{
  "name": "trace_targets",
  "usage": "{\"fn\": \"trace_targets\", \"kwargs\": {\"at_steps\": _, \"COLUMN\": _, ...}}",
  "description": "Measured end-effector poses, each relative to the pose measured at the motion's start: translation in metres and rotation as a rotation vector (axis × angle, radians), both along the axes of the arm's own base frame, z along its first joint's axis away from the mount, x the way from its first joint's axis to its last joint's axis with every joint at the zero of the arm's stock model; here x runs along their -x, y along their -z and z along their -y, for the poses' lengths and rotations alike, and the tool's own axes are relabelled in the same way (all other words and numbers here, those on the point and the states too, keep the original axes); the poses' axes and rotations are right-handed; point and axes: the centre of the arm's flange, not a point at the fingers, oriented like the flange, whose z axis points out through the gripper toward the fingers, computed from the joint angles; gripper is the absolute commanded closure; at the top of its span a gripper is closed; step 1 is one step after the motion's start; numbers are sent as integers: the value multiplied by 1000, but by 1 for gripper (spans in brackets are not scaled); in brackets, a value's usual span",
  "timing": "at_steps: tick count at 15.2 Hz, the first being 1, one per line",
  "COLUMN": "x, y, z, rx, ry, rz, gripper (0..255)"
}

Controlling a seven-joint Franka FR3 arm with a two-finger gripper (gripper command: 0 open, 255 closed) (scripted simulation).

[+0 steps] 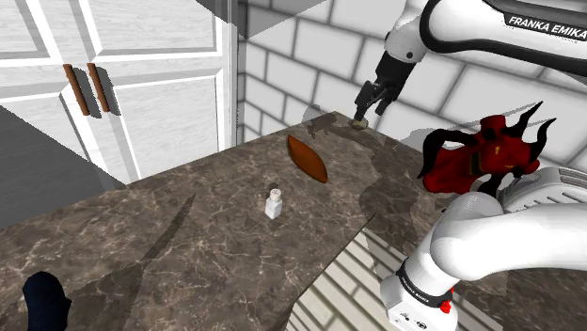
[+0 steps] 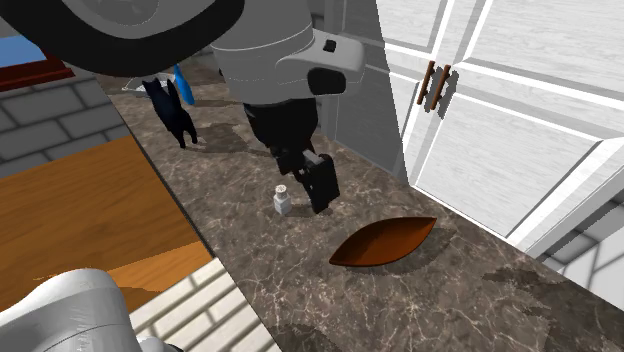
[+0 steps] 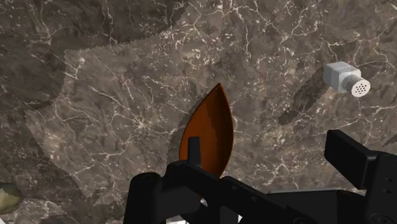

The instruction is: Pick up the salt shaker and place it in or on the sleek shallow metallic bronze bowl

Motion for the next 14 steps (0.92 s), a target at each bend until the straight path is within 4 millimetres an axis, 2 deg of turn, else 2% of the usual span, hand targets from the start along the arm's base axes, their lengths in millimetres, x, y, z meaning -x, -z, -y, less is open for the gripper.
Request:
{"fn": "trace_targets", "kwargs": {"at_steps": 3, "x": -8, "y": 10, "z": -12, "rx": 4, "ry": -7, "rz": -4, "gripper": 0}}
{"fn": "trace_targets", "kwargs": {"at_steps": 14, "x": -45, "y": 107, "z": -112, "rx": 42, "ry": -67, "rz": -37, "gripper": 0}}
